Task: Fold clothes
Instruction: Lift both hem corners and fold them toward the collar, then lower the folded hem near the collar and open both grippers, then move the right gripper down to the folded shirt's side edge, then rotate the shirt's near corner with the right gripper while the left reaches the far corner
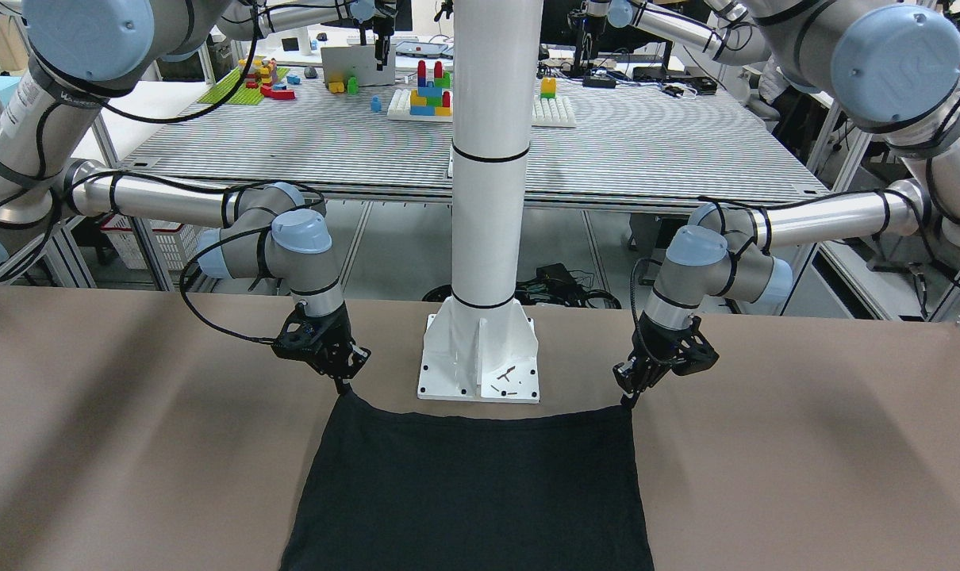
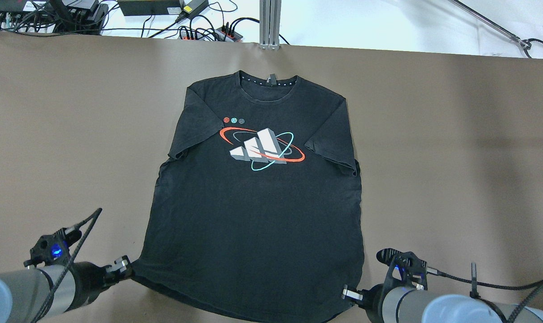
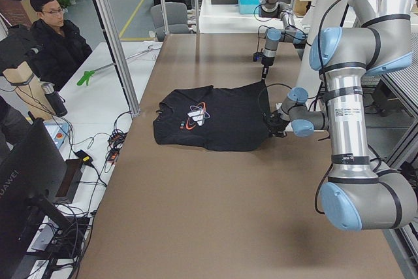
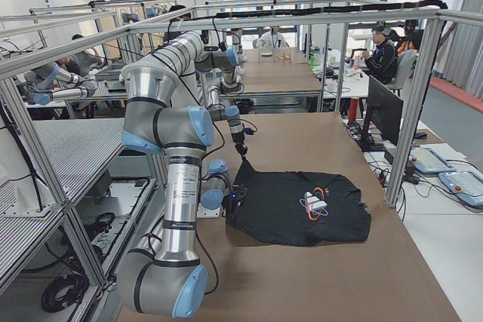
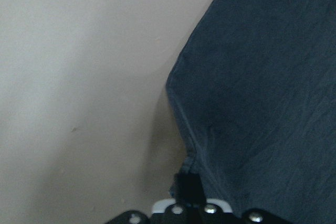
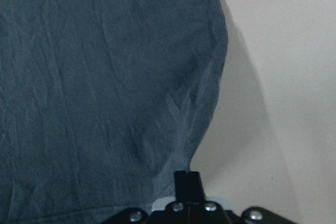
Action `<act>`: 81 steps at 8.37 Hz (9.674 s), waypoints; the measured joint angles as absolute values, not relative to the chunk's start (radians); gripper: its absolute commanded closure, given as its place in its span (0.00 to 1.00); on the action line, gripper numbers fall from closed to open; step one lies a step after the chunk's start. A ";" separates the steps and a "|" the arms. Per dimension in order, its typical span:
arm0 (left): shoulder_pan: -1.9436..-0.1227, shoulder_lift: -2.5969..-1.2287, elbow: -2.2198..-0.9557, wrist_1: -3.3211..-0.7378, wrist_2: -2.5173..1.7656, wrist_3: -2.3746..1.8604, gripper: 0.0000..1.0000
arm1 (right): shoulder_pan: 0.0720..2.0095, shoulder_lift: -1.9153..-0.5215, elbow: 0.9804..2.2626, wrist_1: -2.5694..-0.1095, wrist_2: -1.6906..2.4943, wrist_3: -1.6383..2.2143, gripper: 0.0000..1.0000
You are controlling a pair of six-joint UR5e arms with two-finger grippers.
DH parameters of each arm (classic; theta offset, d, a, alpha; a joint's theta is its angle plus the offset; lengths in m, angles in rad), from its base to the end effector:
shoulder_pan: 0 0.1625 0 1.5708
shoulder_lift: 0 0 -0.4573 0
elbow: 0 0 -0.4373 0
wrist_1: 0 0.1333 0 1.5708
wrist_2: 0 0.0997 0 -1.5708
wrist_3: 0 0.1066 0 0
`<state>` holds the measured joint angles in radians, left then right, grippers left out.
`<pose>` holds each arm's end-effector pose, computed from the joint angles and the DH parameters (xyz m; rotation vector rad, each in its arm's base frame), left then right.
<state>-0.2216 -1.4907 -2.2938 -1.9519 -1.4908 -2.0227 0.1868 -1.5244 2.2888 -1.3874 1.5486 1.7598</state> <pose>0.4137 -0.2386 0.3262 -0.0461 1.0457 -0.6533 -0.4480 -0.2227 0.2979 0.0196 -0.9533 0.3576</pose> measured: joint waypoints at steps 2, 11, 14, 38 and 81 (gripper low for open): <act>-0.380 -1.587 -2.224 -1.951 -1.539 -1.963 1.00 | 0.326 -1.435 2.230 -1.410 1.634 1.760 1.00; -0.771 -1.897 -1.878 -1.962 -1.672 -1.918 1.00 | 0.802 -1.170 1.890 -1.426 1.752 1.593 1.00; -0.807 -1.907 -1.875 -1.961 -1.713 -1.916 1.00 | 0.858 -1.071 1.773 -1.422 1.753 1.526 1.00; -0.910 -2.202 -1.325 -2.090 -1.748 -1.793 0.82 | 0.931 -0.891 1.267 -1.079 1.824 1.395 0.89; -0.851 -2.146 -1.576 -1.912 -1.740 -1.857 0.67 | 0.433 -1.448 2.010 -0.861 2.455 1.843 0.05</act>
